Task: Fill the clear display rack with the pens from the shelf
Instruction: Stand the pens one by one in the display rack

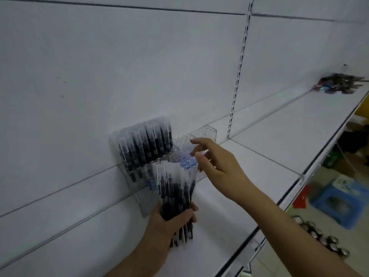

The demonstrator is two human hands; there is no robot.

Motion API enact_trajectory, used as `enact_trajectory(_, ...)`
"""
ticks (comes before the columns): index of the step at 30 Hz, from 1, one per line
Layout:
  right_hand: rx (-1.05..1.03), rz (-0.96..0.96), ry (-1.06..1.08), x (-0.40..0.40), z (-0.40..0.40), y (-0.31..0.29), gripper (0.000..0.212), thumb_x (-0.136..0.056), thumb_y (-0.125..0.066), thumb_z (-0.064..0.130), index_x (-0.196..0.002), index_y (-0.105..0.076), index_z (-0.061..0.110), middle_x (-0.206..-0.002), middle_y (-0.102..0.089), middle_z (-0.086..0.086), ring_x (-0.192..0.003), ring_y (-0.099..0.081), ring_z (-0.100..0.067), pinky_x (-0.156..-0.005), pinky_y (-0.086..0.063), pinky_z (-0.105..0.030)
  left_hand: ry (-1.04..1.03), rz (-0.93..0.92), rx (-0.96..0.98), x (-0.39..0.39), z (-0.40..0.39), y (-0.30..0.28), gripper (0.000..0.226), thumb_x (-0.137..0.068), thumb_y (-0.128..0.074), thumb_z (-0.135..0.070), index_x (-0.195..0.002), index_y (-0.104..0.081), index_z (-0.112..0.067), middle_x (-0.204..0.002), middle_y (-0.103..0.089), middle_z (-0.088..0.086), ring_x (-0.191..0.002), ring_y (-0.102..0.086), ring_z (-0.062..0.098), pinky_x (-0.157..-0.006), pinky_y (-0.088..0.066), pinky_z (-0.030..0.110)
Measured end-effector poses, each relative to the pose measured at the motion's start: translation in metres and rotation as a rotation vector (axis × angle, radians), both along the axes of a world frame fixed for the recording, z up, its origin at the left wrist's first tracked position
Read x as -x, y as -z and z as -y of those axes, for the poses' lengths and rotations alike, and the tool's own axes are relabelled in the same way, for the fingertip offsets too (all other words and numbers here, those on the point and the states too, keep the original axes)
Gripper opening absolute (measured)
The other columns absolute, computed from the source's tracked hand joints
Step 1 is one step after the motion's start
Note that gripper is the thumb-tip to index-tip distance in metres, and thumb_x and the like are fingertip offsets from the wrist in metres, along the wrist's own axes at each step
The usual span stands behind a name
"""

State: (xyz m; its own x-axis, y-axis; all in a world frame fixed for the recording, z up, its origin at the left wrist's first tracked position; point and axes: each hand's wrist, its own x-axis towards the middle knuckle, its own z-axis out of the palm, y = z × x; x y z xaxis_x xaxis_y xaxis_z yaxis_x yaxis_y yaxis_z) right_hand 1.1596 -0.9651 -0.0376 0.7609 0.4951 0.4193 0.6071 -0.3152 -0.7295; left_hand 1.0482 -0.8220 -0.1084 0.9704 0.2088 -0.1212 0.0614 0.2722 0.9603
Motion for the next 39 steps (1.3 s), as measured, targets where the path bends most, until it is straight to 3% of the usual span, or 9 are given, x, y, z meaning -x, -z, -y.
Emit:
enact_trajectory(4, -0.075, -0.145, -0.176, -0.033, 0.002, 0.014, 0.034, -0.095, -0.047, 0.052, -0.099, -0.064, 0.022, -0.066, -0.064, 0.011, -0.056, -0.056, -0.006, -0.058, -0.046, -0.023, -0.084, 0.002, 0.026, -0.024, 0.009, -0.004, 0.028, -0.079, -0.068, -0.003, -0.105, -0.064, 0.004, -0.087, -0.072, 0.017, -0.072, -0.066, 0.026, -0.069, -0.053, 0.037)
enact_trajectory(7, -0.067, -0.247, -0.407, -0.056, 0.005, 0.026, 0.024, -0.088, -0.064, 0.049, -0.072, -0.061, 0.032, -0.06, -0.061, 0.009, -0.051, -0.051, -0.004, -0.054, -0.043, -0.021, -0.194, -0.001, 0.051, -0.037, 0.02, -0.005, 0.034, -0.072, -0.071, -0.009, -0.105, -0.065, 0.002, -0.087, -0.071, 0.019, -0.073, -0.067, 0.027, -0.066, -0.054, 0.034)
enact_trajectory(10, -0.027, -0.194, -0.493, -0.074, 0.003, 0.037, 0.028, -0.087, -0.071, 0.035, -0.063, -0.058, 0.04, -0.055, -0.056, 0.015, -0.049, -0.049, -0.003, -0.052, -0.041, -0.019, -0.305, -0.006, 0.075, -0.047, 0.032, -0.004, 0.035, -0.069, -0.072, -0.009, -0.103, -0.067, -0.002, -0.087, -0.07, 0.02, -0.072, -0.067, 0.028, -0.067, -0.054, 0.036)
enact_trajectory(15, -0.083, -0.094, -0.517, -0.093, -0.004, 0.048, 0.024, -0.088, -0.066, 0.042, -0.067, -0.057, 0.035, -0.057, -0.053, 0.014, -0.053, -0.049, -0.005, -0.053, -0.041, -0.023, -0.318, 0.001, -0.015, -0.055, 0.034, -0.002, 0.02, -0.069, -0.081, -0.009, -0.088, -0.074, -0.008, -0.083, -0.07, 0.016, -0.069, -0.064, 0.027, -0.065, -0.054, 0.033)
enact_trajectory(19, -0.182, -0.074, -0.461, -0.095, -0.004, 0.048, 0.028, -0.091, -0.068, 0.028, -0.066, -0.056, 0.03, -0.055, -0.053, 0.01, -0.051, -0.049, -0.006, -0.053, -0.04, -0.017, -0.291, 0.019, -0.028, -0.054, 0.033, 0.001, 0.029, -0.069, -0.077, -0.018, -0.095, -0.071, -0.005, -0.087, -0.067, 0.02, -0.071, -0.062, 0.027, -0.067, -0.052, 0.035)
enact_trajectory(25, -0.447, -0.237, -0.333, -0.112, -0.007, 0.012, 0.026, -0.097, -0.059, 0.021, -0.075, -0.057, 0.006, -0.057, -0.059, -0.013, -0.049, -0.057, -0.027, -0.051, -0.048, -0.027, -0.264, 0.013, -0.011, -0.053, 0.03, 0.004, 0.028, -0.061, -0.081, -0.018, -0.084, -0.07, -0.006, -0.08, -0.066, 0.018, -0.07, -0.062, 0.026, -0.067, -0.052, 0.033)
enact_trajectory(28, -0.517, -0.22, -0.305, -0.123, -0.017, -0.012, 0.026, -0.1, -0.055, 0.024, -0.082, -0.057, 0.005, -0.061, -0.063, -0.013, -0.053, -0.062, -0.029, -0.057, -0.053, -0.034, -0.278, 0.013, -0.033, -0.052, 0.029, 0.006, 0.038, -0.061, -0.08, -0.02, -0.092, -0.067, -0.002, -0.079, -0.065, 0.015, -0.07, -0.062, 0.025, -0.066, -0.051, 0.033)
enact_trajectory(33, -0.507, -0.096, -0.309, -0.126, -0.033, -0.028, 0.019, -0.1, -0.055, 0.023, -0.09, -0.061, 0.008, -0.069, -0.07, -0.002, -0.066, -0.071, -0.018, -0.068, -0.058, -0.031, -0.289, 0.027, -0.086, -0.051, 0.026, 0.006, 0.042, -0.065, -0.08, -0.021, -0.096, -0.061, 0.001, -0.079, -0.064, 0.012, -0.075, -0.062, 0.026, -0.069, -0.051, 0.033)
enact_trajectory(39, -0.181, 0.148, -0.34, -0.129, -0.045, -0.029, 0.019, -0.1, -0.055, 0.026, -0.09, -0.062, 0.012, -0.072, -0.07, 0.005, -0.066, -0.069, -0.002, -0.071, -0.058, -0.025, -0.334, 0.044, -0.121, -0.051, 0.024, 0.003, 0.027, -0.067, -0.079, -0.021, -0.085, -0.067, -0.005, -0.078, -0.066, 0.014, -0.072, -0.064, 0.024, -0.062, -0.052, 0.029)
